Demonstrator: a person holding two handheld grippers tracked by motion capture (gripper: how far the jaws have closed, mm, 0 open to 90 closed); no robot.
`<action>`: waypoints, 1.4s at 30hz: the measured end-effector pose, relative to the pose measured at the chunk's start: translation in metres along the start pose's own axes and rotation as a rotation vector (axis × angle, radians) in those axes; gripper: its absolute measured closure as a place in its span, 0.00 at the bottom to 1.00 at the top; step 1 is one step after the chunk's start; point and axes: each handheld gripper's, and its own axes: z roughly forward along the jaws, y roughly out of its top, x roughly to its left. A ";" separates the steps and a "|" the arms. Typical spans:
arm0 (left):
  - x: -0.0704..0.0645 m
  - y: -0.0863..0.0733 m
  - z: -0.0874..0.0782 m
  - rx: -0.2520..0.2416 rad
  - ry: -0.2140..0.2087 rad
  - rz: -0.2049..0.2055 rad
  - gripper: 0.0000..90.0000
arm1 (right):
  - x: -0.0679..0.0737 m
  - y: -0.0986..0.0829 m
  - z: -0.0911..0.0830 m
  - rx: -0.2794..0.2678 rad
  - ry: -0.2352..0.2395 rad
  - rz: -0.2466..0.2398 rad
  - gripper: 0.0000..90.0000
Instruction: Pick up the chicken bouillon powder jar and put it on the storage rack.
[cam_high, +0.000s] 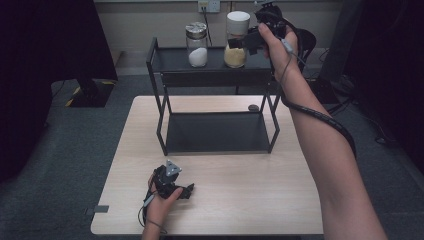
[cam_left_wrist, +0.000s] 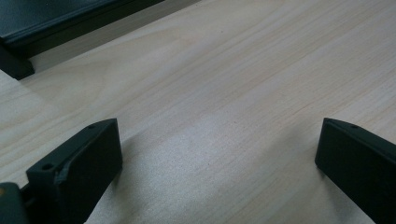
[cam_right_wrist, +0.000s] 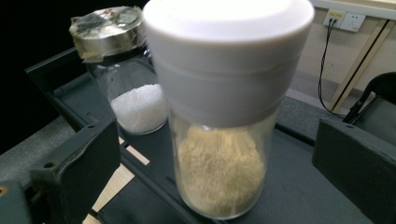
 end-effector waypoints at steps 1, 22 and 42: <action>0.000 0.000 0.000 0.000 0.000 0.000 0.00 | 0.001 -0.002 -0.001 -0.003 -0.001 0.001 0.00; 0.000 0.000 0.000 0.000 0.000 -0.001 0.00 | 0.009 -0.040 -0.017 -0.008 0.021 -0.008 0.01; 0.000 0.000 0.000 -0.001 -0.001 -0.002 0.00 | 0.012 -0.092 -0.025 -0.001 0.055 -0.027 0.01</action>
